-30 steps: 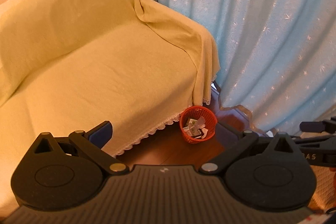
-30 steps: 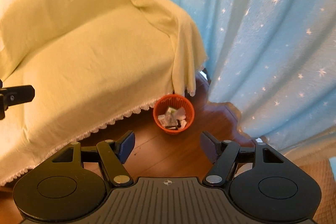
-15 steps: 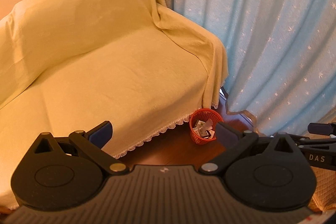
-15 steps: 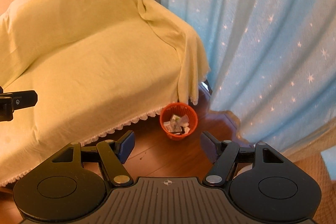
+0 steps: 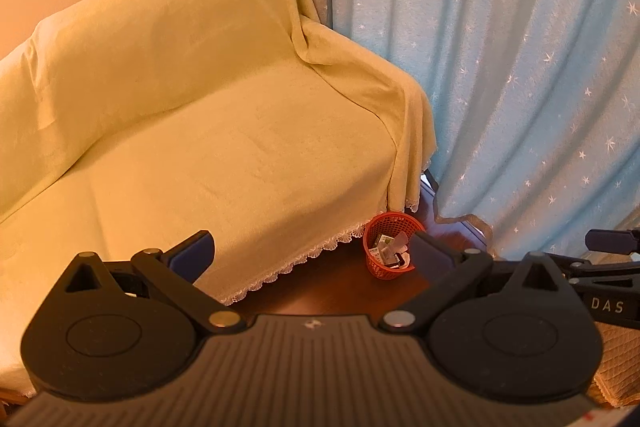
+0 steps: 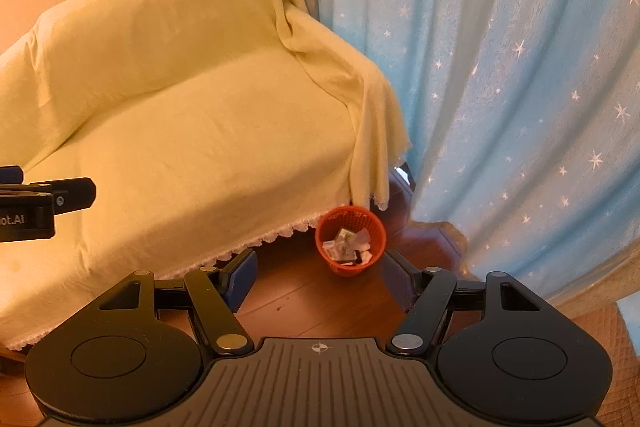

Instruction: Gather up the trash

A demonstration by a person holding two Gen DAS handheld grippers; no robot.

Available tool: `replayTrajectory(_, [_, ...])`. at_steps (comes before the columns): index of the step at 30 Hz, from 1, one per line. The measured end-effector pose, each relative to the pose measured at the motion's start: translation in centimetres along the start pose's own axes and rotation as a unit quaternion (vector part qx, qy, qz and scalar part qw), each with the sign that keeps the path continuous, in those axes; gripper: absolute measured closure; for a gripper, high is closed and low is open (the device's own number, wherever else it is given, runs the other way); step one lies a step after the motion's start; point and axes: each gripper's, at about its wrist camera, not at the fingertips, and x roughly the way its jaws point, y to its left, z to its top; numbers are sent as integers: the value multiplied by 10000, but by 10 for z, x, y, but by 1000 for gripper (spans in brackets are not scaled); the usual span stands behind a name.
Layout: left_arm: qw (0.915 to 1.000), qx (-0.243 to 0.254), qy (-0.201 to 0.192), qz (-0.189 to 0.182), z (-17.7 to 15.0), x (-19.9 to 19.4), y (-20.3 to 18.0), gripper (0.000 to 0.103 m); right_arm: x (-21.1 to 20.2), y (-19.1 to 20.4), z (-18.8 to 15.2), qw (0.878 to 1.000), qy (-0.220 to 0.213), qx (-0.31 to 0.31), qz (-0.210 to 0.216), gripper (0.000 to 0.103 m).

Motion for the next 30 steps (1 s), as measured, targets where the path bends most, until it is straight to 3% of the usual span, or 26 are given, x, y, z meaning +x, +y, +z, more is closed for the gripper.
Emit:
replayTrajectory(18, [9996,76,203,159,-16,3,3,1,-7,-2,-1,9999,48,88,103,37])
replayTrajectory(30, [9997,31,222,60,-21,-2,8,1,-7,3,0,9999,40,72,113,37])
